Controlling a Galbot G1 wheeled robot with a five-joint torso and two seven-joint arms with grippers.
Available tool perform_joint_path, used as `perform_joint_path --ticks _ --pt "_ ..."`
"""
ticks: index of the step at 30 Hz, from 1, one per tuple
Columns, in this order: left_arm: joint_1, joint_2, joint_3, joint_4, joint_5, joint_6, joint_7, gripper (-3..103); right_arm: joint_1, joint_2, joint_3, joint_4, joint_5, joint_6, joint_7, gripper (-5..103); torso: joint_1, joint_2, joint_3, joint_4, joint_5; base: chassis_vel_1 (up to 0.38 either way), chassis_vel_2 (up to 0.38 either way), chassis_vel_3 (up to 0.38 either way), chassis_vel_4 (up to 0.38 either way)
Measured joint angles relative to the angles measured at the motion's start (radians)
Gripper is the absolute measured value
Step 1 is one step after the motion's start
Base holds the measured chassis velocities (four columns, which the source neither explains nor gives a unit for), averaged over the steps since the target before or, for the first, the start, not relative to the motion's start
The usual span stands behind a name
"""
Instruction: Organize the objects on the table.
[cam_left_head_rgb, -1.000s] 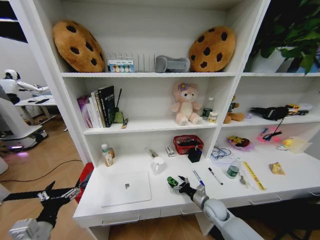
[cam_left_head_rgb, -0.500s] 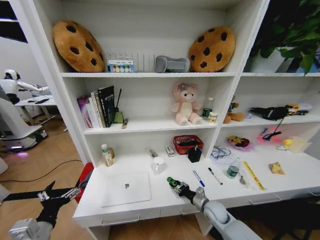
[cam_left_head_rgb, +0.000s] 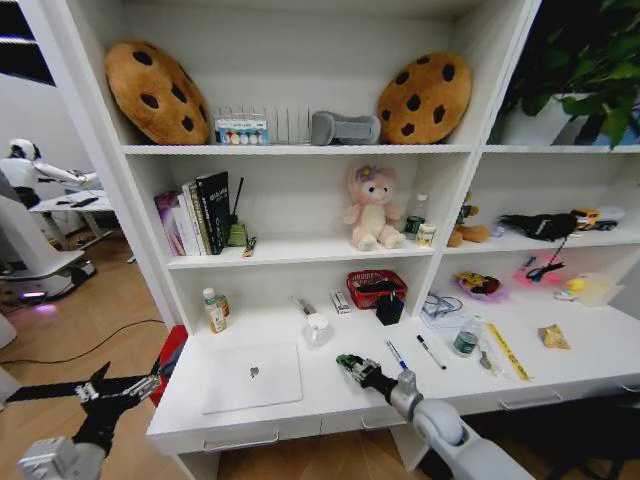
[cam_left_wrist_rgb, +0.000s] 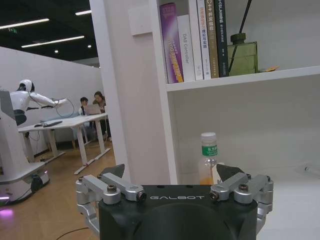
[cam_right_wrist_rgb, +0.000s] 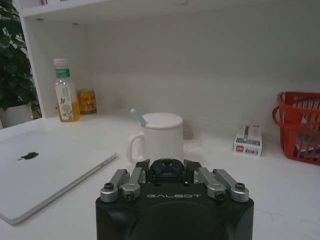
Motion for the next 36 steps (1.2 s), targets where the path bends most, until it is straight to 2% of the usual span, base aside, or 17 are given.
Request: perform_joint_path --ticks 3,7,18,24,27,29,36 --pt "0.0 0.0 0.0 0.0 0.0 0.0 0.0 100 -0.039 -0.038 0.063 0.049 0.03 -0.003 -0.011 36 0.0 0.0 0.0 -0.0001 -0.0002 0.0 0.0 0.0 0.0" --pt "0.0 0.0 0.0 0.0 0.0 0.0 0.0 100 -0.084 -0.048 0.107 0.06 0.029 0.003 -0.018 36 0.0 0.0 0.0 0.0 0.0001 0.0 0.0 0.0 0.0" --pt "0.0 0.0 0.0 0.0 0.0 0.0 0.0 100 -0.073 -0.043 0.107 0.061 0.028 0.005 -0.018 36 0.0 0.0 0.0 0.0002 0.0 0.0 0.0 0.0 0.0" --pt "0.0 0.0 0.0 0.0 0.0 0.0 0.0 100 -0.039 -0.026 0.07 0.021 0.019 0.005 -0.016 36 0.0 0.0 0.0 -0.0002 -0.0002 0.0 0.0 0.0 0.0" --pt "0.0 0.0 0.0 0.0 0.0 0.0 0.0 100 -0.002 0.013 0.037 -0.032 0.0 0.01 -0.007 36 0.0 0.0 0.0 -0.0001 0.0 0.0 0.0 0.0 0.0" --pt "0.0 0.0 0.0 0.0 0.0 0.0 0.0 100 0.062 0.063 -0.016 -0.106 -0.017 0.015 0.008 36 0.0 0.0 0.0 0.0001 -0.0001 0.0 0.0 0.0 0.0" --pt "0.0 0.0 0.0 0.0 0.0 0.0 0.0 100 0.176 0.092 -0.098 -0.193 -0.018 0.024 0.015 36 0.0 0.0 0.0 0.0002 -0.0002 0.0 0.0 0.0 0.0"
